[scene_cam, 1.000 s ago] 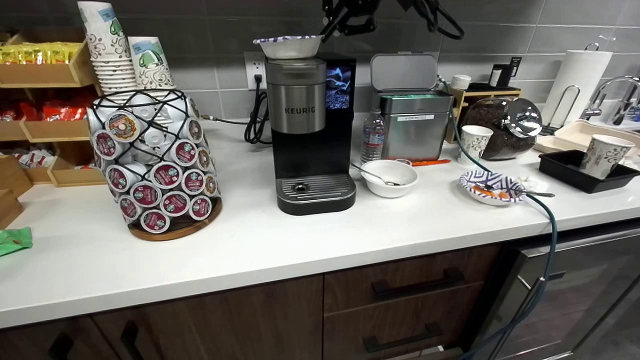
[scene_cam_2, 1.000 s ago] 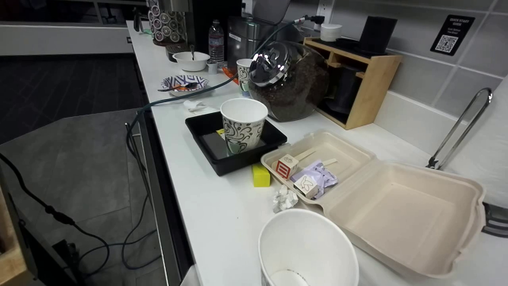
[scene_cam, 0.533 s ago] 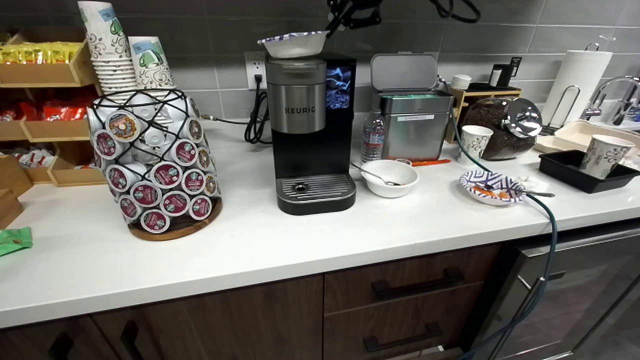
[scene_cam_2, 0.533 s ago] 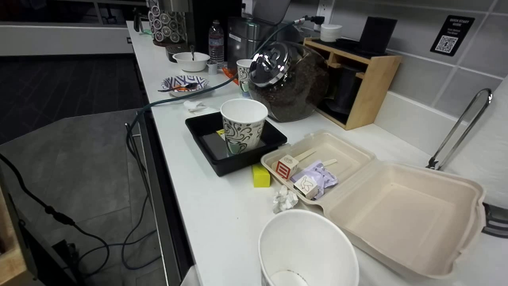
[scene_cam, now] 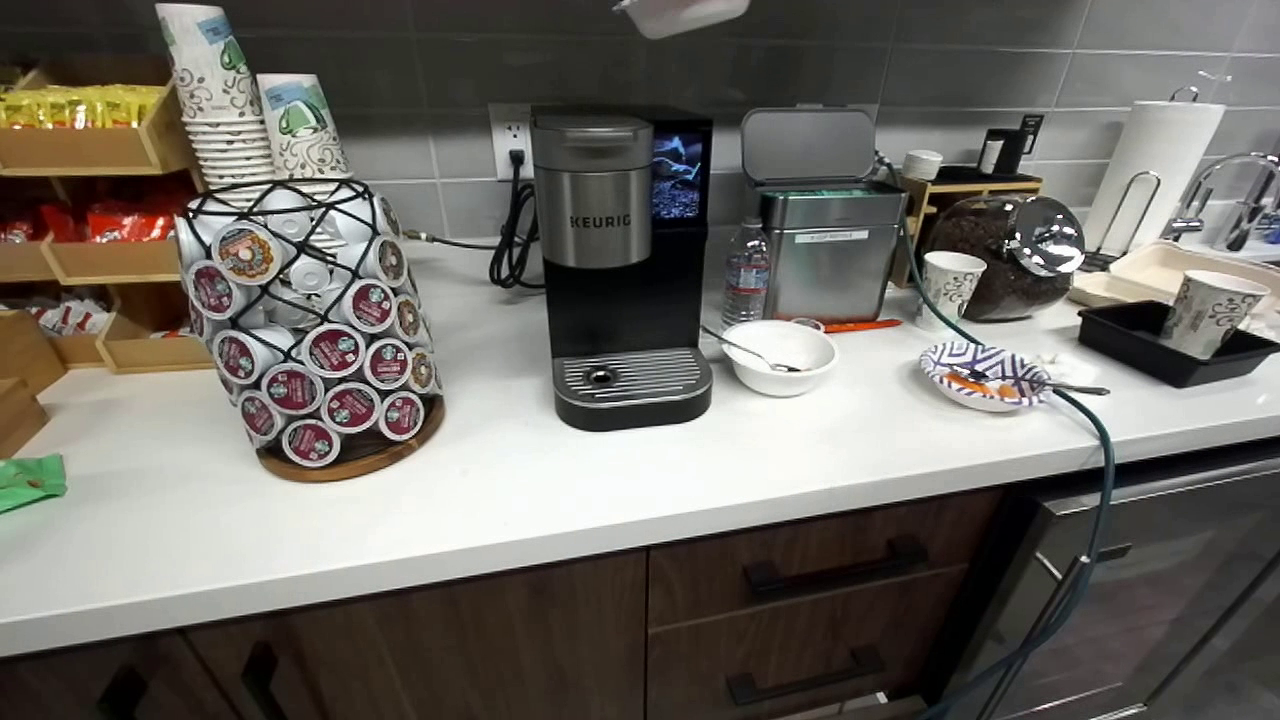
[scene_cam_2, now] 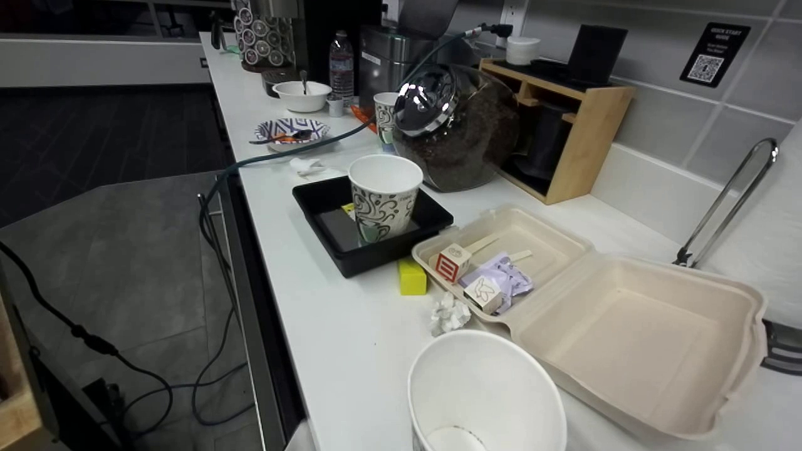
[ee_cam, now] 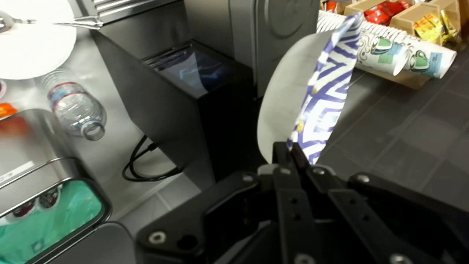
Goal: Remove the bowl from the top of the coffeemaker and put it on the counter.
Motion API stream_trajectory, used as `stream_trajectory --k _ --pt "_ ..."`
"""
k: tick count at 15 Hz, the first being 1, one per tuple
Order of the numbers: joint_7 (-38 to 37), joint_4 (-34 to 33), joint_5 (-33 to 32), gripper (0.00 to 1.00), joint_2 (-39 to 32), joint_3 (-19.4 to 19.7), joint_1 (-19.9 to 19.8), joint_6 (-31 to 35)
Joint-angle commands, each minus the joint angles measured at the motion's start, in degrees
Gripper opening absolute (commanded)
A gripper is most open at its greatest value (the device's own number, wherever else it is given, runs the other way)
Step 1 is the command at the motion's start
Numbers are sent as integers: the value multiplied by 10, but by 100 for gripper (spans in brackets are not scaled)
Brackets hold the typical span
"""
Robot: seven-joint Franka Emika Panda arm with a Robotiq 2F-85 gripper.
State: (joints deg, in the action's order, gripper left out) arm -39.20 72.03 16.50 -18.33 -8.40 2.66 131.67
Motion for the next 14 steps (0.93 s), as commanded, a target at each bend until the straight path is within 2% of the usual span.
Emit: stream_trajectory --k 1,5,6,8,11,12,14 --pt "28 139 16 1 100 16 -40 -18" --pt "49 253 30 1 179 32 -67 -50" --pt "54 280 38 1 199 54 -54 -57" --pt "51 340 49 1 238 65 -54 -70" --pt "53 432 105 1 298 82 -56 -70" --pt "42 351 63 1 238 77 -53 -74" --pt "45 368 65 3 251 80 -54 -74"
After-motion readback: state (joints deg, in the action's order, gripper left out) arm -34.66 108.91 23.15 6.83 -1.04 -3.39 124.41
